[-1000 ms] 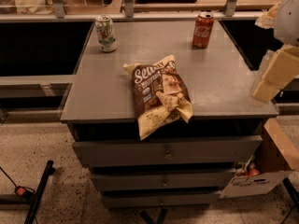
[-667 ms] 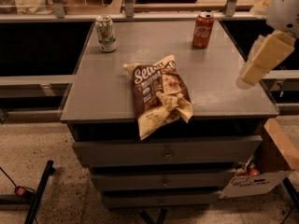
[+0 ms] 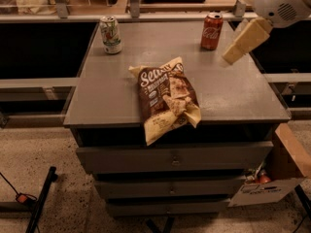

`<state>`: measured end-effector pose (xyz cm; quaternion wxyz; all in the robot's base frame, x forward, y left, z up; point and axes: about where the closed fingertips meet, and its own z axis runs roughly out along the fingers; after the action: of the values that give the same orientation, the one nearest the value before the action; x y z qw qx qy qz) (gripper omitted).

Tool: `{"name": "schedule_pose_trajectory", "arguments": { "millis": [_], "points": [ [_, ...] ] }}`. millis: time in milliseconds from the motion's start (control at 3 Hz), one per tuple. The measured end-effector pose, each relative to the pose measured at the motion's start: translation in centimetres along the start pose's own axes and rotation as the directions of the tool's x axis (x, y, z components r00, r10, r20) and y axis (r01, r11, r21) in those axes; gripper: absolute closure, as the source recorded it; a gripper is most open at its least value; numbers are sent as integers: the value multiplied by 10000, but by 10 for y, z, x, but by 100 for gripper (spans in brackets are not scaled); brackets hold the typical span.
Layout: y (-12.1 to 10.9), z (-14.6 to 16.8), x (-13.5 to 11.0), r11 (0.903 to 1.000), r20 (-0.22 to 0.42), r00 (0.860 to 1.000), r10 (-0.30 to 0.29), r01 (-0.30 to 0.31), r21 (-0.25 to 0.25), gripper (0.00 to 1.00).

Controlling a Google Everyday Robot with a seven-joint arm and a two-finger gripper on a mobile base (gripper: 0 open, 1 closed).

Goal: Knock 7up can over

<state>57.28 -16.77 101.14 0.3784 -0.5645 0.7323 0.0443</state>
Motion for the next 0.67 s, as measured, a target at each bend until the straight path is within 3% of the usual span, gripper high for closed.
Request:
{"name": "schedule_pose_trajectory", "arguments": {
  "millis": [333, 667],
  "points": [
    [-11, 25, -23, 9999, 1207, 9926, -130, 123, 67, 0],
    [-10, 27, -25, 9997, 1214, 9924, -208, 187, 185, 0]
  ]
}}
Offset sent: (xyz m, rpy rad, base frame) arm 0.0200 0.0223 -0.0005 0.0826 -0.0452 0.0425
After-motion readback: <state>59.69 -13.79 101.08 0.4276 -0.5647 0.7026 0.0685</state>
